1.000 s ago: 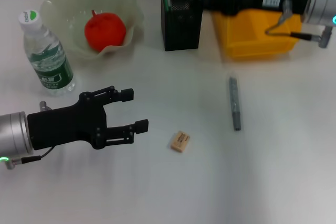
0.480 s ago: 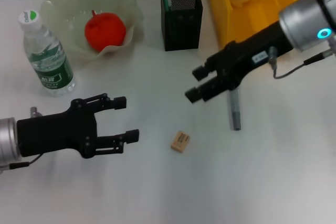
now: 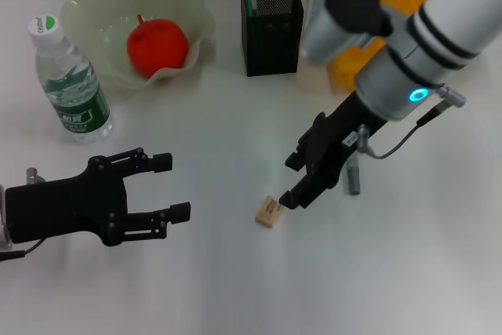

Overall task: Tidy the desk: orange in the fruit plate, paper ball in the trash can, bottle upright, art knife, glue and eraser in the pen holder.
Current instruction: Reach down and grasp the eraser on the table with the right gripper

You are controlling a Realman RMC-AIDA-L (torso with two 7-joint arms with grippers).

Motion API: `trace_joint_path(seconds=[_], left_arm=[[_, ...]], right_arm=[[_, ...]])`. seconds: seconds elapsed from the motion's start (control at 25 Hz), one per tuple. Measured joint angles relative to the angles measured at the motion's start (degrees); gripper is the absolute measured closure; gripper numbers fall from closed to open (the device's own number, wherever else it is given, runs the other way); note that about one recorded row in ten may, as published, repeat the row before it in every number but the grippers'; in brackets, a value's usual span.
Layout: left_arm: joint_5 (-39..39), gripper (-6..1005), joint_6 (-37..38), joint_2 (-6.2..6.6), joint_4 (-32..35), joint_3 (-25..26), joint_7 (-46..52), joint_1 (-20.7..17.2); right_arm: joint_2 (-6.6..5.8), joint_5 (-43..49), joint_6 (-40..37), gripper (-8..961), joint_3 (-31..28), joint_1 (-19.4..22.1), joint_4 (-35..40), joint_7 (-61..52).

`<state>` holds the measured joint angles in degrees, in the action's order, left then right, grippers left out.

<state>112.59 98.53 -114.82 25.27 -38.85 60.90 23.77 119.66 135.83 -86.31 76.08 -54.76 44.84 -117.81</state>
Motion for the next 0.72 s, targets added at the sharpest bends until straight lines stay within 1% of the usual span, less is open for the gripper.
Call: trace_joint_path(seconds=[0.04, 0.08, 0.2, 0.24, 0.28, 0.44, 0.72], left_arm=[[0.0, 158, -0.1, -0.12, 0.0, -0.1, 0.0, 0.0], [0.0, 158, -0.3, -0.24, 0.0, -0.2, 0.0, 0.1], [0.0, 158, -0.3, -0.33, 0.0, -0.2, 0.0, 0.0], [0.0, 158, -0.2, -0.37, 0.0, 0.0, 0.0, 0.0], [0.0, 158, -0.2, -0.37, 0.0, 0.0, 0.0, 0.0], [0.0, 157, 0.0, -0.55, 0.0, 0.1, 0.1, 0.0], [-0.2, 158, 0.2, -0.57, 0.0, 0.2, 0.4, 0.0]], right_arm=[[0.05, -1.2, 1.3, 266, 3.2, -0.1, -0.4, 0.1], [0.05, -1.2, 1.3, 266, 3.2, -0.1, -0.4, 0.1], [0.05, -3.1, 2.7, 272, 7.3, 0.1, -0.5, 0.7], [0.06, -3.7, 3.8, 275, 9.6, 0.3, -0.4, 1.5], [0.06, -3.7, 3.8, 278, 9.6, 0.3, -0.4, 1.5], [0.13, -6.0, 6.7, 291, 14.0, 1.0, -0.3, 3.5], [0.13, -7.1, 8.6, 313, 16.4, 1.2, 0.0, 4.4]])
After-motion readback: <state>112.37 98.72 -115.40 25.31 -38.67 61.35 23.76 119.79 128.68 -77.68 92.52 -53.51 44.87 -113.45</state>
